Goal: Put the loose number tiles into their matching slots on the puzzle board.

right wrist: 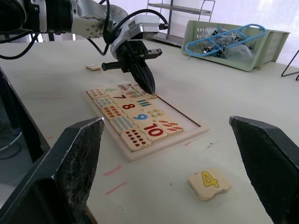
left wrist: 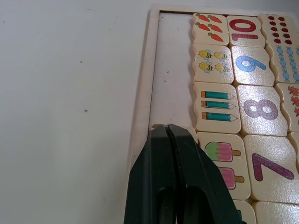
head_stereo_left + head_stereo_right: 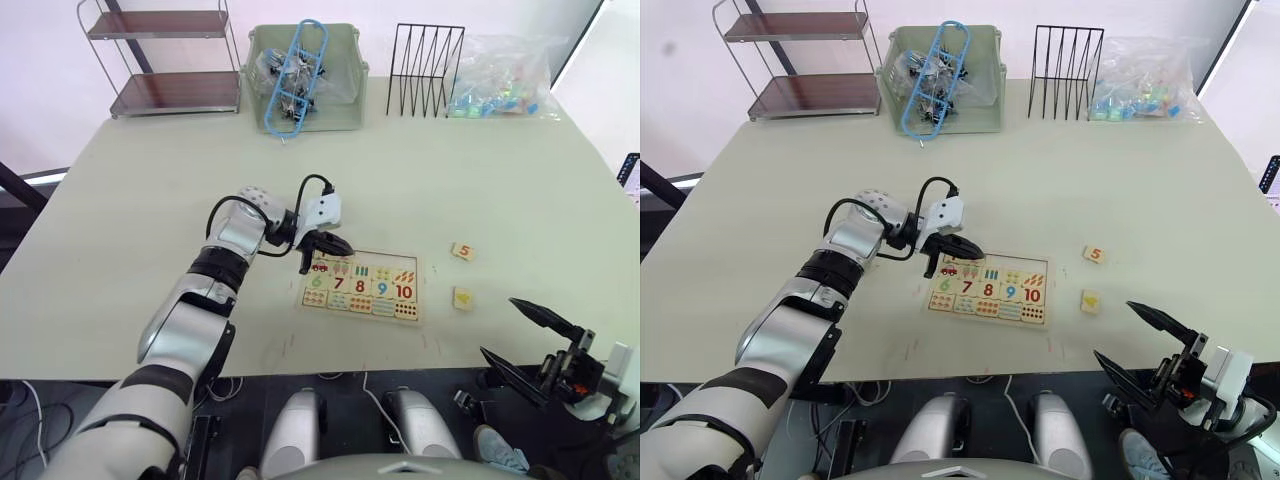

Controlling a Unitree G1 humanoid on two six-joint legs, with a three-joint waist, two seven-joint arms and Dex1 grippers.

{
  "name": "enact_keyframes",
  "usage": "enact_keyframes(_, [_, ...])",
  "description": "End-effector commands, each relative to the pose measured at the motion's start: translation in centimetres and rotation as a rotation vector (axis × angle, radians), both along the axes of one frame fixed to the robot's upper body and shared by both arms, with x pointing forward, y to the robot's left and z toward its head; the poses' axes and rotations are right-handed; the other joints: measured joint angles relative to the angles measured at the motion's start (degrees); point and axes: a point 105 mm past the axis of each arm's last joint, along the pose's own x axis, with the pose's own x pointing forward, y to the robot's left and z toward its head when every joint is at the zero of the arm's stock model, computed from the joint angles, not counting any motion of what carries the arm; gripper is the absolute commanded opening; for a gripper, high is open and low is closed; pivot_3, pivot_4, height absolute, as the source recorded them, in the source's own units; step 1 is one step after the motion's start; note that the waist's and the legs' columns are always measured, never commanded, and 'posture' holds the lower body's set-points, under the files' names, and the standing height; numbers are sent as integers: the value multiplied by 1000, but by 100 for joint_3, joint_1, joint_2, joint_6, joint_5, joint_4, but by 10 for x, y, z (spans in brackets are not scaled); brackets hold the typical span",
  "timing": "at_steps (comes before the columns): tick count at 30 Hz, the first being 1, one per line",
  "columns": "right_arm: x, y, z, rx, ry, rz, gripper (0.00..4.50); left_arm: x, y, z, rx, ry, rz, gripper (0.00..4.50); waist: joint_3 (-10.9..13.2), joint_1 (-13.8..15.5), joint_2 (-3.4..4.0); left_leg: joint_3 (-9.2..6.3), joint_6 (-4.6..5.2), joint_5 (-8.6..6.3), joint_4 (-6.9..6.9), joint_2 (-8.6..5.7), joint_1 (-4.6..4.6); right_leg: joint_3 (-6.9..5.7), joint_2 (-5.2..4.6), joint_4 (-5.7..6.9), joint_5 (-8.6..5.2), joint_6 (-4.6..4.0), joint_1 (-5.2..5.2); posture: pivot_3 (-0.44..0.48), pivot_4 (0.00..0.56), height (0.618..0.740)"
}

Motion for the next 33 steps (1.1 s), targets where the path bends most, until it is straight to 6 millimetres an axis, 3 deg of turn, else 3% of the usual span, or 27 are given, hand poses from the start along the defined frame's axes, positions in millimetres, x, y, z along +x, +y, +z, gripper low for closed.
enact_keyframes(1, [-1,-2,11,-7,-37,-6,4500,0,8,-8,27,19,21,39,-1,-2,0,0,0,0,0,0,1,0,0,0,0,0,0,0,150,740])
enact_keyframes(5, [0,2,14,-4,-41,-2,4500,0,4,0,-32,30,18,39,-1,-5,-1,0,0,0,0,0,1,0,0,0,0,0,1,0,150,740])
enact_keyframes(15, [5,4,16,15,-37,-1,4500,-9,5,56,-352,35,14,39,0,-6,-1,-5,0,0,0,1,-4,-4,0,-1,0,0,0,0,150,740])
enact_keyframes(23, [14,2,15,23,-41,-51,4500,-19,31,74,-467,-20,143,39,0,-3,0,-5,0,0,0,3,-2,-3,0,0,0,-1,0,0,150,740])
enact_keyframes(26, [21,-3,13,9,-46,-94,4500,-19,50,77,-527,-35,283,39,0,0,0,-13,0,0,0,4,-2,-3,-1,0,0,-1,0,0,150,740])
enact_keyframes(31, [28,-10,12,24,-44,-131,4500,-34,83,72,-593,-58,436,39,-1,-23,2,-39,0,0,-2,6,1,-4,-1,0,0,-2,0,0,150,740])
enact_keyframes(33, [31,-17,13,30,-44,-150,4500,-39,87,71,-617,-57,486,39,-1,-8,3,-38,-1,0,-3,14,4,-1,-2,1,0,-3,0,0,150,740])
